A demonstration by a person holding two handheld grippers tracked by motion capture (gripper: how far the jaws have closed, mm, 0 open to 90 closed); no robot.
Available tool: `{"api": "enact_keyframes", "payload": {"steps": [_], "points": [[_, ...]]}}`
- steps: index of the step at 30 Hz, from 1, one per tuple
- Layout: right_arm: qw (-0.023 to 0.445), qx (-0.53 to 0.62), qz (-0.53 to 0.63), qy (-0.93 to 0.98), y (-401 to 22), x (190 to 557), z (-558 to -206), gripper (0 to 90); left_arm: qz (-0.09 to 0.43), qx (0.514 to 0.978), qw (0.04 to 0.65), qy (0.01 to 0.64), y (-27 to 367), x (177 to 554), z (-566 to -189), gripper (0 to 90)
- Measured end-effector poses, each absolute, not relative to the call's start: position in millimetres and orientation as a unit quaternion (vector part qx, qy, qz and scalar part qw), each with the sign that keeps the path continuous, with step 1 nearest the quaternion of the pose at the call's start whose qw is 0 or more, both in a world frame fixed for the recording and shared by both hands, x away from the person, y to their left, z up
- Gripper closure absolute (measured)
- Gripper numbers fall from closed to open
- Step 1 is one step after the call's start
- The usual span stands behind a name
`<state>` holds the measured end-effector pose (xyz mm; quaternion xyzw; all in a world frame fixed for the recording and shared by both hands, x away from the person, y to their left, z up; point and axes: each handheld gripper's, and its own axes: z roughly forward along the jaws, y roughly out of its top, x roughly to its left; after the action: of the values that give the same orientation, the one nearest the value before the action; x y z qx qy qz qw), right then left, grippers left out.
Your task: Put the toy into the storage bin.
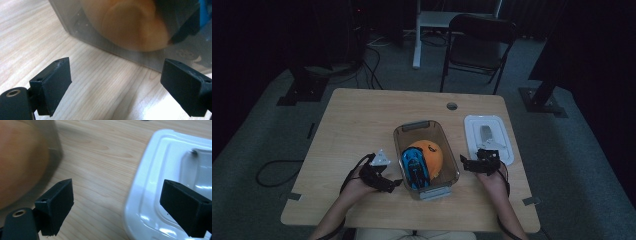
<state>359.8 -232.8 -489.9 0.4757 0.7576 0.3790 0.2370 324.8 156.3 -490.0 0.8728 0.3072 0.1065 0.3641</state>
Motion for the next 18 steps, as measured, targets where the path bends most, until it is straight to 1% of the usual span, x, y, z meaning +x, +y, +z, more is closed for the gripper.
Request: {"api": "enact_keyframes", "payload": {"steps": [3,4,7,16,18], "points": [[0.246,0.492,0.381,0.744,-243,362,-488,12.1,0.103,0.871,0.367,0.311,161,324,-493,10.4],[0.251,0.5,0.38,0.736,-247,363,-488,14.1,0.103,0.87,0.369,0.312,161,323,-493,10.4],[0.265,0.519,0.373,0.722,-257,367,-490,14.2,0.104,0.868,0.372,0.311,161,322,-494,10.4],[0.282,0.552,0.337,0.709,-276,385,-495,16.9,0.099,0.872,0.374,0.301,150,320,-492,10.4],[0.277,0.559,0.332,0.708,-281,389,-498,16.9,0.094,0.874,0.375,0.295,145,320,-492,10.4]]}}
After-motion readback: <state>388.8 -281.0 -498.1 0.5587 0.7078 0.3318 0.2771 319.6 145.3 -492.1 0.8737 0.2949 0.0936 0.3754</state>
